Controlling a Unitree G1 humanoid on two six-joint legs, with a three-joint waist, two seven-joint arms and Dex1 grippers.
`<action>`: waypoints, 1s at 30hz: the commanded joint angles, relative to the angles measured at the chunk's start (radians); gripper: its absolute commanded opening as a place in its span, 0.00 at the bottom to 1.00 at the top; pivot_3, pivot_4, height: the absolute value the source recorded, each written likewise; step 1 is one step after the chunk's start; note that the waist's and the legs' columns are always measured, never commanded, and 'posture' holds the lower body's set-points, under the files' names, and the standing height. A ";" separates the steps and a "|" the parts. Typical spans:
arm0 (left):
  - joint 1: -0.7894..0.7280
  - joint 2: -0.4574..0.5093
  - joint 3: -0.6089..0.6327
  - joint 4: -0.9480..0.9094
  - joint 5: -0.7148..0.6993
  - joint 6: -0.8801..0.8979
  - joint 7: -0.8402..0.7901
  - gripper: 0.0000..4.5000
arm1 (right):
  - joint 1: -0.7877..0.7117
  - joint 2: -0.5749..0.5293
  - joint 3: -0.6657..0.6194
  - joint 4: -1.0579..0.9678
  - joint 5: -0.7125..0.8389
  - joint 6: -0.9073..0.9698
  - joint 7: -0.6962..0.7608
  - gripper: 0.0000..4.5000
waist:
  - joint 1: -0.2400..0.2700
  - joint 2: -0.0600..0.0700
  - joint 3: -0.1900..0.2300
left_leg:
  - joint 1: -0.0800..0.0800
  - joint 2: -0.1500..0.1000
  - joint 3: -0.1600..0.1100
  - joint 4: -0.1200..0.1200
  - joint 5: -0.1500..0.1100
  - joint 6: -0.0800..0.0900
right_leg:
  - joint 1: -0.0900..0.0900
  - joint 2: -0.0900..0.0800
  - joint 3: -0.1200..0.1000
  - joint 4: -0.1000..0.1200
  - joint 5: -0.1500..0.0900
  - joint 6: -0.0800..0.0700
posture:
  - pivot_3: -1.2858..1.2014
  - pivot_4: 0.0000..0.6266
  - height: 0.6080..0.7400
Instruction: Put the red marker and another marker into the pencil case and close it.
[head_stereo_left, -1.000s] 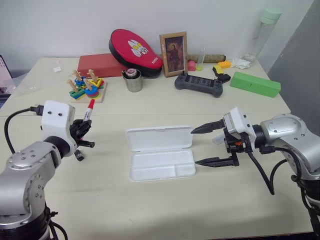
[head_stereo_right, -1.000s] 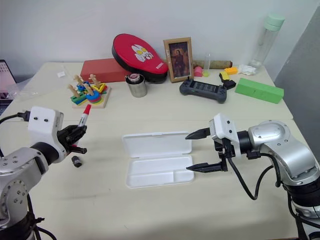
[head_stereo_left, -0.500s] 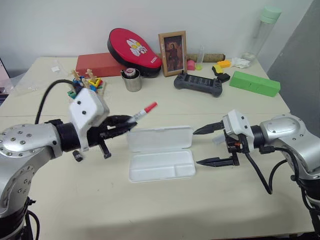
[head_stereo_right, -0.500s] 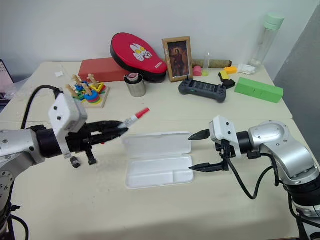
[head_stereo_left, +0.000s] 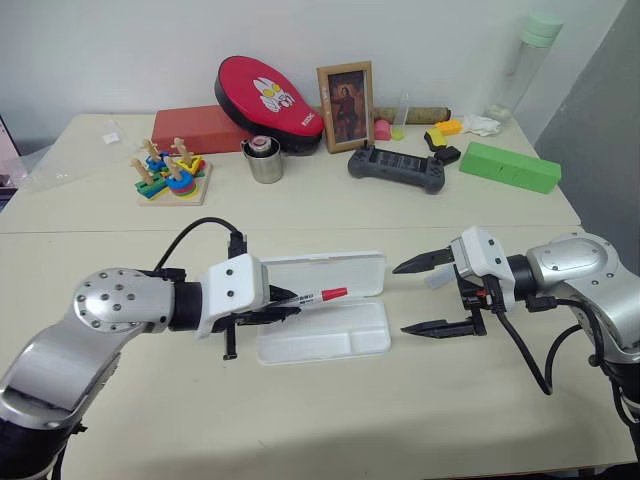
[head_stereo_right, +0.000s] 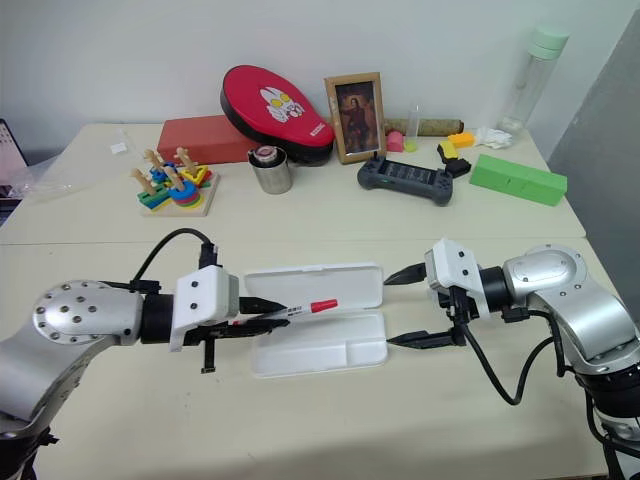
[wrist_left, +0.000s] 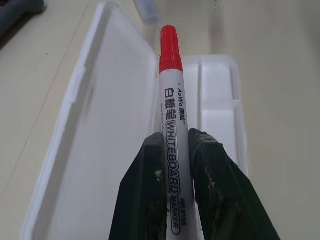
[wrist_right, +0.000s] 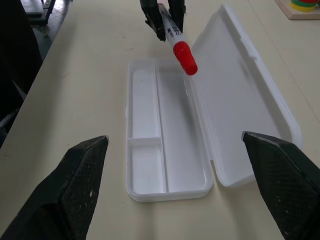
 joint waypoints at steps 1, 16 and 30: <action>-0.053 -0.041 -0.097 0.041 0.093 -0.064 0.012 0.09 | 0.002 -0.013 -0.034 -0.011 0.001 -0.024 0.005 1.00 | 0.000 0.000 0.000 | -0.001 0.000 0.000 0.000 0.000 0.000 | 0.000 0.000 0.000 0.000 0.000 0.000 | 0.52 0.24 1.00; -0.138 -0.202 -0.270 0.150 0.274 -0.095 0.059 0.09 | -0.030 -0.014 -0.038 -0.037 0.032 0.023 -0.011 1.00 | 0.000 0.000 0.000 | -0.001 0.000 0.000 0.002 0.000 0.000 | 0.000 0.000 0.000 0.002 0.000 0.000 | 0.52 0.24 1.00; -0.123 -0.249 -0.288 0.148 0.324 -0.082 0.072 0.26 | -0.068 0.005 -0.024 -0.050 0.038 0.070 -0.029 1.00 | 0.000 0.000 0.000 | -0.001 0.000 -0.001 0.002 0.000 0.000 | 0.000 0.000 0.000 0.003 0.000 0.000 | 0.52 0.24 1.00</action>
